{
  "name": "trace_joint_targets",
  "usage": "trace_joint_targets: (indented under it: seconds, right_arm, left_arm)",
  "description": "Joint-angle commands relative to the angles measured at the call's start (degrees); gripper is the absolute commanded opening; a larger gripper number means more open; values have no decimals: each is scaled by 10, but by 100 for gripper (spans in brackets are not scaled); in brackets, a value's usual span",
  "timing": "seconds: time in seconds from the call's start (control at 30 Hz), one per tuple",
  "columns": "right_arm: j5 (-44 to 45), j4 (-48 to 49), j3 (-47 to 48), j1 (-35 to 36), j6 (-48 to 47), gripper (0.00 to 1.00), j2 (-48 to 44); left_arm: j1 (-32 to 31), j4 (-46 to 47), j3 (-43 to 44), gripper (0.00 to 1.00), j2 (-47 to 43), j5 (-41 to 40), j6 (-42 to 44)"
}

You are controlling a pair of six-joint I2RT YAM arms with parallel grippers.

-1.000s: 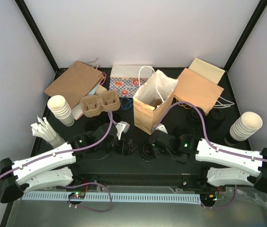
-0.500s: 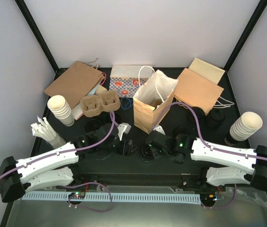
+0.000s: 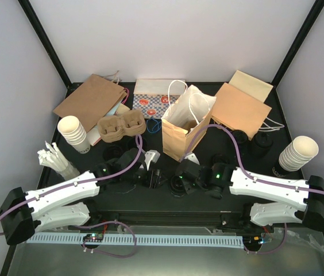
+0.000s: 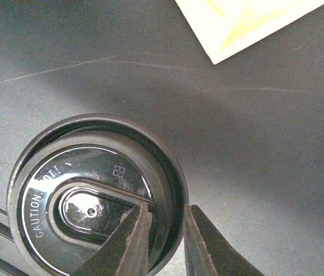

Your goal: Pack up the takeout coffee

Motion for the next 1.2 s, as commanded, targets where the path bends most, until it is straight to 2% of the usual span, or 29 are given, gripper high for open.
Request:
trace_joint_targets:
  seconds: [0.0,0.13,0.23,0.43,0.47,0.53,0.67,0.83,0.87,0.93,1.07,1.17]
  right_arm:
    - [7,-14,21,5,-1,21,-15]
    - [14,-22,32,5,-8,27,-23]
    - [24,-23,37,5,-17,40,-35]
    - [31,-5,52,5,-56,45,-63]
    - [38,-3,55,5,-60,52,-68]
    - [57,5,57,5,-62,75,-73]
    - [45,63,35,5,-126,94,-97]
    - [70,108,7,5,-206,95,-124]
    - [64,109,3,4,-221,98,-126]
    - [-2,89,3,5,-287,100,-123]
    - [-16,52,23,4,-321,100,-100]
    - [-63,57,8,4,-347,100,-100]
  left_arm:
    - [7,15,3,60,-6,15,-2]
    - [11,6,5,60,-12,13,1]
    - [13,-2,6,60,-18,10,4]
    - [19,-12,10,61,-27,6,12]
    - [20,-14,11,62,-29,6,14]
    - [20,-21,15,64,-31,3,20]
    - [20,-40,26,66,-32,-3,29]
    - [20,-56,31,70,-37,-12,36]
    - [20,-58,31,70,-38,-12,37]
    - [20,-60,30,71,-39,-15,39]
    - [21,-64,27,72,-44,-18,41]
    - [22,-63,26,72,-45,-20,43]
